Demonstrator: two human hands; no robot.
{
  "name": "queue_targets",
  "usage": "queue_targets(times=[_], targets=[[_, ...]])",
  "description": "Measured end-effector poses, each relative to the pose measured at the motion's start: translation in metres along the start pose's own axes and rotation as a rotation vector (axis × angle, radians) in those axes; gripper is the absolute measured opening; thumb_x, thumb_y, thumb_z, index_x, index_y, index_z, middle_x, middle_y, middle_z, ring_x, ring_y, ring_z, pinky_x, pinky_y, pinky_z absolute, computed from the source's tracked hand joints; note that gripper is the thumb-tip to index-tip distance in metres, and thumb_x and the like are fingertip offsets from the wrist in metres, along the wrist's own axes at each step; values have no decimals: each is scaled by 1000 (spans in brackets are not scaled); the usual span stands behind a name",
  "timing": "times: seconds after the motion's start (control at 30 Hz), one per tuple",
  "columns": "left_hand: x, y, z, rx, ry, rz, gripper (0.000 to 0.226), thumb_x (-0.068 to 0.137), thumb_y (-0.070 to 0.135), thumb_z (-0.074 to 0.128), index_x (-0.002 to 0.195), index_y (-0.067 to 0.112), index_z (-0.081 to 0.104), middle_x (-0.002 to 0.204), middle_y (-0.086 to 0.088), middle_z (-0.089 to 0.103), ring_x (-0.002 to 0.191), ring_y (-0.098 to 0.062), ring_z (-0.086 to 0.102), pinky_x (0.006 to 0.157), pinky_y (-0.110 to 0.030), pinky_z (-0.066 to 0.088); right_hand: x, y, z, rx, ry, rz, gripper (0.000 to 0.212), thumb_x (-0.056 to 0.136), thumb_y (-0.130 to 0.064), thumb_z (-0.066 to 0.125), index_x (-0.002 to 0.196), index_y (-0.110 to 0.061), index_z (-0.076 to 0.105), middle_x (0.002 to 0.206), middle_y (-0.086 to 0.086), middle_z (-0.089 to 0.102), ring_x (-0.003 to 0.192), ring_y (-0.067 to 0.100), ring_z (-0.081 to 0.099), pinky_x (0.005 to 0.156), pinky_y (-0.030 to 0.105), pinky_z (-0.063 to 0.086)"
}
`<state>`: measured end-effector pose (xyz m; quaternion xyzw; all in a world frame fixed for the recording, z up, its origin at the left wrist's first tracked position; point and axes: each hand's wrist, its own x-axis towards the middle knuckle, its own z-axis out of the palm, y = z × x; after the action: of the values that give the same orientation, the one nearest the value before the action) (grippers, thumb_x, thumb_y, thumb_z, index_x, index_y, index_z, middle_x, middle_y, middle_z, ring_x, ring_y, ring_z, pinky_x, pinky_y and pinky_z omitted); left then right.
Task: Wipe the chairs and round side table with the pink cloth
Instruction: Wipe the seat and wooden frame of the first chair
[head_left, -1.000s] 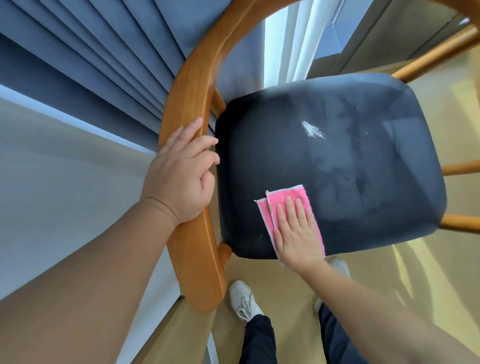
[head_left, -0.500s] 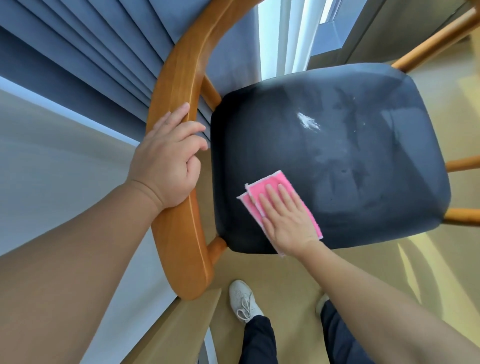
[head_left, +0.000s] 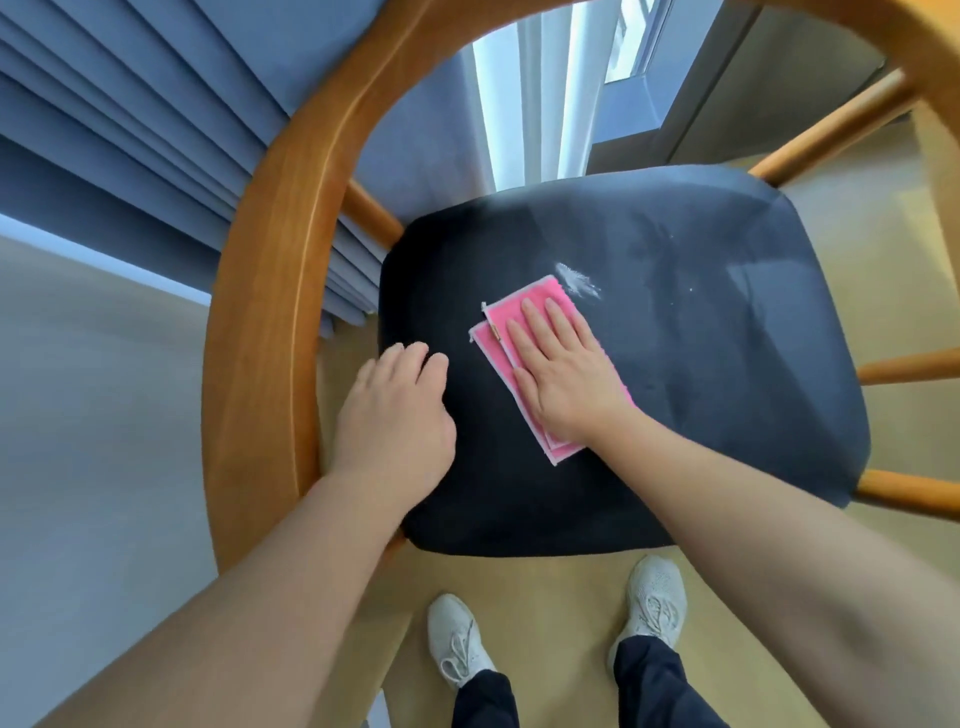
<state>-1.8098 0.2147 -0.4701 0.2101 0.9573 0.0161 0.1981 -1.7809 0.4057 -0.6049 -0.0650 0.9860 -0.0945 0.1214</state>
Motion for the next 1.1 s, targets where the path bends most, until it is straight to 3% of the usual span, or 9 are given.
queue_targets(times=[0.1,0.17,0.23,0.53,0.77,0.93,1.1], targets=[[3,18,58,-32,-220,-123,87,93,57,40,150,16,-12,159,-6,-13,145,-22,-12,119,-44,0,48,20,-13,-36,0,3,65,99,-45,2,154,-13,14,162,13,9,150,32,-3,121,46,-6],[1,22,88,-8,-327,-97,111,81,70,48,145,15,-25,154,-7,-28,142,-24,-23,116,-46,-6,71,29,-21,-60,0,-37,68,97,-46,0,154,-12,14,161,14,9,150,32,-1,121,45,-7],[2,23,103,13,-331,-103,125,73,73,57,143,16,-30,150,-9,-36,140,-27,-28,114,-49,-7,93,36,-27,-87,6,-80,70,96,-47,-1,155,-13,14,162,13,9,150,31,-1,121,44,-8],[8,31,107,42,-367,-176,129,70,67,66,145,16,-26,152,-8,-32,142,-27,-25,116,-51,-3,125,62,-44,-1,-1,121,61,100,-45,4,156,-21,9,163,8,9,150,29,0,121,42,-5],[8,31,105,38,-362,-159,128,70,67,67,146,18,-22,153,-8,-30,142,-27,-24,116,-51,-2,44,58,-18,10,36,230,60,101,-42,9,155,-16,9,163,12,8,150,31,1,121,42,-6],[7,30,106,43,-357,-149,128,69,67,68,147,18,-22,153,-8,-30,142,-27,-24,116,-52,-2,-33,36,8,27,52,291,59,102,-39,19,154,-10,18,160,16,16,149,34,9,120,45,1],[7,35,101,64,-377,-147,131,68,64,71,147,14,-20,153,-11,-29,142,-29,-22,116,-54,2,-119,16,33,12,11,288,60,102,-39,18,153,-9,22,160,16,17,149,34,8,120,48,7]])
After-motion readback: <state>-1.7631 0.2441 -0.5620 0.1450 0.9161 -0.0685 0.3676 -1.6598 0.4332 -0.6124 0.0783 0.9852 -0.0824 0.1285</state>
